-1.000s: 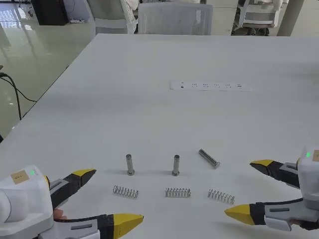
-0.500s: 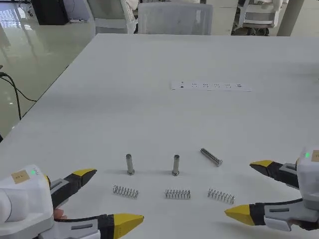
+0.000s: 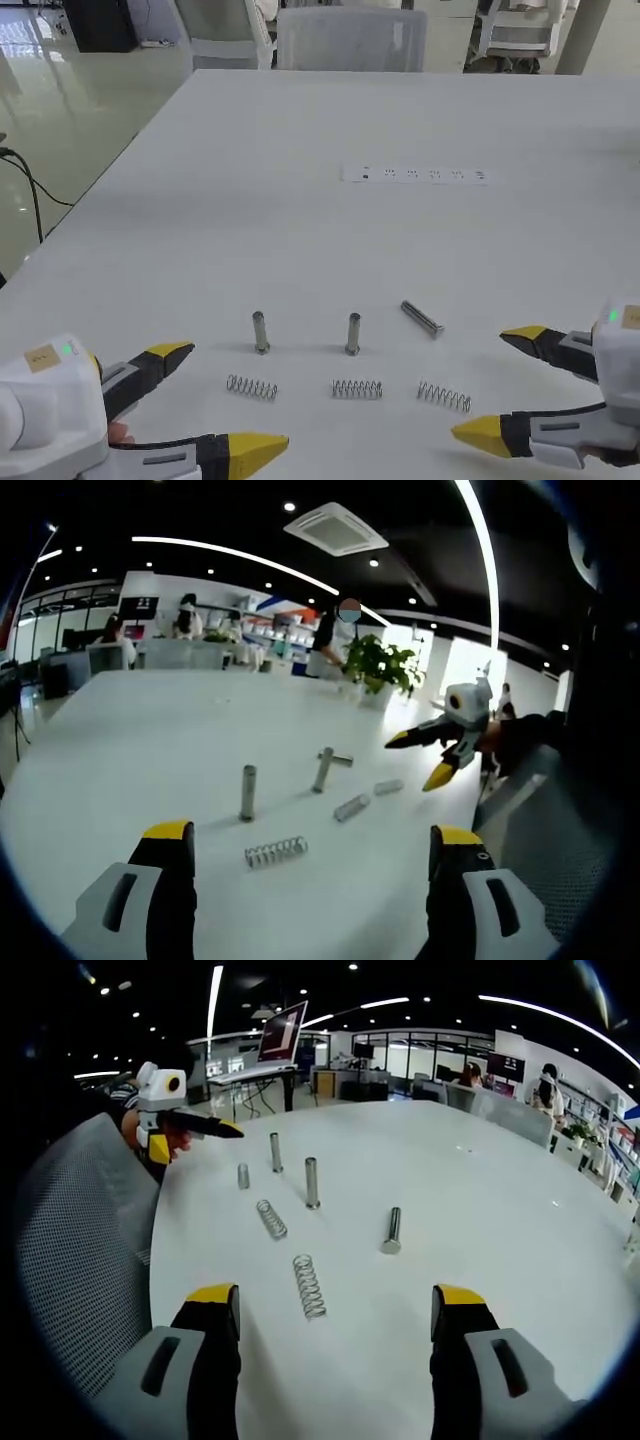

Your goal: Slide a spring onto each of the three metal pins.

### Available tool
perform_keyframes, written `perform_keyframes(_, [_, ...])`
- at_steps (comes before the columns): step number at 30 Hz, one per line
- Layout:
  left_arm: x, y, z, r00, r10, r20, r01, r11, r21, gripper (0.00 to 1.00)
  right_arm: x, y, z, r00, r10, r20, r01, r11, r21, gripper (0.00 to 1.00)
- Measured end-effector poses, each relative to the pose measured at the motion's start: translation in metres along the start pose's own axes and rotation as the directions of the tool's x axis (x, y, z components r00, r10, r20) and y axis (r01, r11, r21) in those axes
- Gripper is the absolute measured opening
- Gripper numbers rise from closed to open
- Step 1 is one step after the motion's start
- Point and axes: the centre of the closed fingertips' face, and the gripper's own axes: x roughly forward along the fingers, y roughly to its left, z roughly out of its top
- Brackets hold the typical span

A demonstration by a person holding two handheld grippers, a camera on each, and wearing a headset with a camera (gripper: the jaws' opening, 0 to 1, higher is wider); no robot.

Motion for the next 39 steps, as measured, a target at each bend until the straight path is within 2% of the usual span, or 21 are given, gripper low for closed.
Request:
perform_keyframes(13, [0.001,-0.001,-0.001,1.0000,-0.005,-0.005,0.005,1.000,0.000,0.94,-0.001,0.000,-0.001,1.0000,0.002,-0.007,-0.002,1.000,0.001,0.77])
perform_keyframes(22, [0.001,-0.002,0.000,1.0000,-0.006,-0.002,0.006,1.000,0.000,0.94,-0.004,-0.007,0.005,0.9998,-0.018,0.003,0.018,1.000,0.008,0.76])
perform_keyframes(30, [0.002,-0.002,-0.001,0.9999,-0.008,-0.008,0.008,1.000,0.005,0.94,-0.009,-0.024,0.031,0.9982,-0.045,0.040,0.046,0.999,-0.023,0.76])
perform_keyframes(34, [0.001,-0.001,-0.001,1.0000,-0.005,-0.007,0.005,1.000,0.001,0.94,-0.009,-0.030,0.037,0.9982,-0.050,0.034,0.051,0.998,-0.047,0.75])
perform_keyframes(39, [0.001,-0.002,-0.001,1.0000,-0.003,-0.006,0.003,1.000,0.002,0.94,-0.007,-0.041,0.055,0.9972,-0.061,0.044,0.064,0.995,-0.078,0.75])
